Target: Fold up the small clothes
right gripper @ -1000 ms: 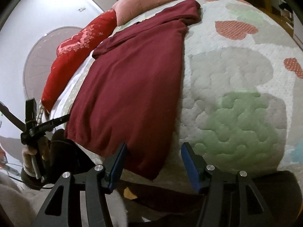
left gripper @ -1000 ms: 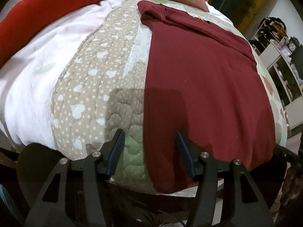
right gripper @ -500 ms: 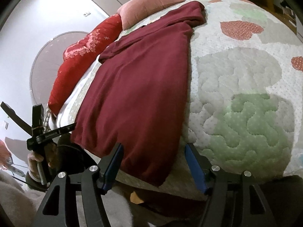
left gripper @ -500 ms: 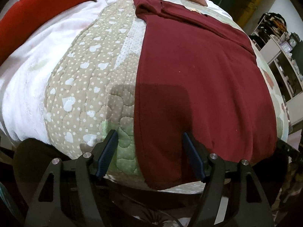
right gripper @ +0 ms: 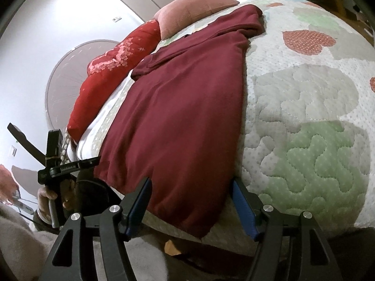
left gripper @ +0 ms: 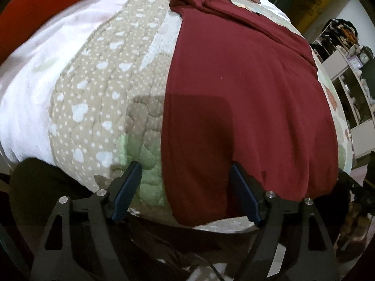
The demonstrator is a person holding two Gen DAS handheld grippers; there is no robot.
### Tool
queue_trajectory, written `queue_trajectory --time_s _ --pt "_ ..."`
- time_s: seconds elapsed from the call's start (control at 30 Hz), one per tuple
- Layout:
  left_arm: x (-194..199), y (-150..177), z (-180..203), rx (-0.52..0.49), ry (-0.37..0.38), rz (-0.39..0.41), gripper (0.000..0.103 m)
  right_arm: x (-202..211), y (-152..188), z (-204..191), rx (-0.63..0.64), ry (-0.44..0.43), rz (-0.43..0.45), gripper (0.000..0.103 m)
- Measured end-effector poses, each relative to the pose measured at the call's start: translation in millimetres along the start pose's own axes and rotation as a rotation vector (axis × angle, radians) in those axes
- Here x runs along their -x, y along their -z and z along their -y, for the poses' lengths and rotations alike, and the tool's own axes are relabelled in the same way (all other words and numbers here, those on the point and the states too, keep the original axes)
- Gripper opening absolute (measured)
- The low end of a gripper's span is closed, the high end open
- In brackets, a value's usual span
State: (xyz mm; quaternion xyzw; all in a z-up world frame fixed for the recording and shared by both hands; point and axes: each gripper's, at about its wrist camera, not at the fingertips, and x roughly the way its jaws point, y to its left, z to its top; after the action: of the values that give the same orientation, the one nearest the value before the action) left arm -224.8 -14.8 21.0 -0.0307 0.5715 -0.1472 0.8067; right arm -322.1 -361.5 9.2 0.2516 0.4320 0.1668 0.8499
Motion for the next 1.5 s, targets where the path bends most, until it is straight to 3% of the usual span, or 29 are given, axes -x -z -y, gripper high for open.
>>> queue_trajectory --time_s 0.27,0.33,0.4,0.47,0.57,0.73,0.9,1.13,1.5 --pt "0.1 2.2 2.2 -0.014 -0.003 -0.001 0.077 -2.6 2.4 2.9 -0.004 -0.050 0.028 0.068" --pt "1.9 3.4 3.1 -0.019 -0.013 0.010 0.067 -4.1 3.0 1.1 0.008 -0.065 0.030 0.064" --pt "4.1 3.6 5.2 -0.027 -0.021 0.021 0.045 -9.1 2.6 -2.6 0.024 -0.079 0.017 0.043" --pt "6.1 4.7 9.1 -0.046 -0.008 0.024 0.034 -16.3 1.2 -4.2 0.013 -0.102 0.009 0.027" --pt "7.5 2.4 13.6 -0.069 0.030 0.017 0.008 -23.7 -3.8 -11.4 0.031 -0.117 0.004 0.017" --pt "16.2 -18.1 8.2 -0.038 0.128 0.009 0.007 -8.5 -24.2 -29.3 0.063 -0.198 0.087 0.015" --pt "32.5 -53.2 11.2 -0.027 0.192 0.069 0.007 4.8 -59.1 -35.6 0.087 -0.237 0.169 0.015" --pt "35.6 -141.7 22.7 -0.036 0.162 0.217 0.007 -1.8 -136.7 -29.8 0.095 -0.213 0.272 0.015" --pt "-5.8 -263.8 19.3 0.021 0.089 0.285 0.007 -51.6 -260.5 1.8 -0.008 -0.103 0.322 0.015"
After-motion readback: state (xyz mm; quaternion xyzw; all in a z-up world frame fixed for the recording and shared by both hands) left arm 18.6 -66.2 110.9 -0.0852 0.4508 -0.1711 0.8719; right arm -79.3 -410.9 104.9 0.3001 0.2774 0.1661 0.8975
